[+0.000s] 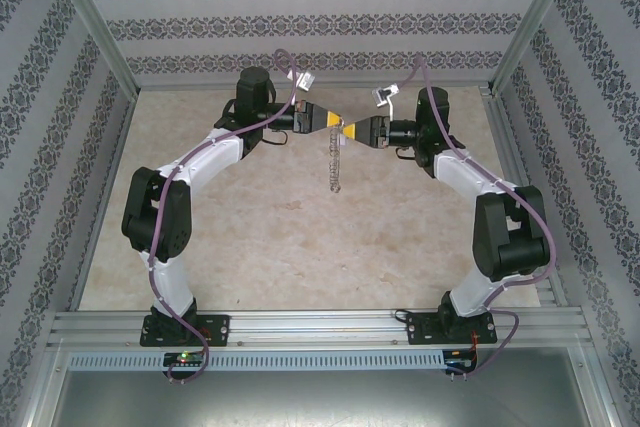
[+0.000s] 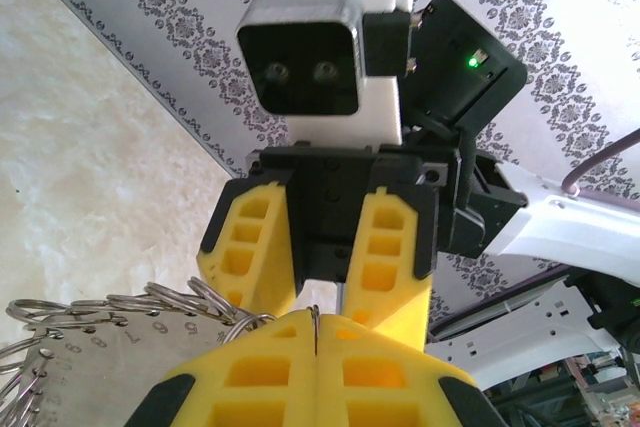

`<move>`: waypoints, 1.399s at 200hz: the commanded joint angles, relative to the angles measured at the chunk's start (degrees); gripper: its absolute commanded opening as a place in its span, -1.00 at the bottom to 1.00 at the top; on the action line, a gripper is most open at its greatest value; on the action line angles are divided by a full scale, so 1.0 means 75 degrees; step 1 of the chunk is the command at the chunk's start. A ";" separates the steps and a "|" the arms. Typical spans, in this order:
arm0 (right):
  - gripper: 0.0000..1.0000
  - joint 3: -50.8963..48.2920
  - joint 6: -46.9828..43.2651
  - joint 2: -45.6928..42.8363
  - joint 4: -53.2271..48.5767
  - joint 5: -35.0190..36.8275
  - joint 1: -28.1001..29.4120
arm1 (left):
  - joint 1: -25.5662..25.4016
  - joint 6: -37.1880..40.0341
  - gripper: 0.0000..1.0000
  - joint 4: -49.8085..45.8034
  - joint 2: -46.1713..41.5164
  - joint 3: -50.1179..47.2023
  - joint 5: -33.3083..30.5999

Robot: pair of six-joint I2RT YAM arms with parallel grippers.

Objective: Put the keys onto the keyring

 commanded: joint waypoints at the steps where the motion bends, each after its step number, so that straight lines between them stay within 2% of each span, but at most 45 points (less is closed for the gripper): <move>1: -0.32 -0.0128 0.0065 -0.0238 0.0474 0.0024 0.0002 | -0.0047 -0.0287 -1.00 0.0777 -0.0104 0.0029 0.0082; 14: -0.44 -0.0130 0.0076 -0.0251 0.0494 0.0023 0.0019 | -0.0043 -0.0341 -1.00 0.0828 -0.0108 0.0018 0.0065; 48: -1.00 -0.0171 0.0157 -0.0273 0.0583 0.0007 0.0064 | -0.0052 -0.0488 -1.00 0.1036 -0.0110 -0.0042 -0.0023; 130: -1.00 -0.0068 -0.0010 -0.0163 0.0400 -0.0130 0.0737 | -0.0046 -0.0991 -1.00 0.1832 -0.0100 -0.0330 -0.0228; 178: -1.00 -0.0181 -0.0019 -0.0069 0.0305 -0.0114 0.0602 | -0.0055 -0.1109 -1.00 0.2026 -0.0135 -0.0453 -0.0258; 192: -0.53 -0.0300 0.0029 -0.0156 0.0337 -0.0069 0.0484 | -0.0046 -0.1134 -1.00 0.2053 -0.0165 -0.0466 -0.0262; 203: -0.39 -0.0439 0.0030 -0.0320 0.0347 -0.0047 0.0358 | -0.0046 -0.1137 -1.00 0.2070 -0.0178 -0.0474 -0.0264; 245: -0.36 -0.0774 0.0087 -0.1107 0.0324 0.0170 -0.0223 | -0.0051 -0.1325 -1.00 0.2292 -0.0264 -0.0575 -0.0331; 280: -0.30 -0.0915 0.0633 -0.1526 0.0861 0.1468 -0.0343 | -0.0041 -0.1742 -1.00 0.2693 -0.0339 -0.0709 -0.0649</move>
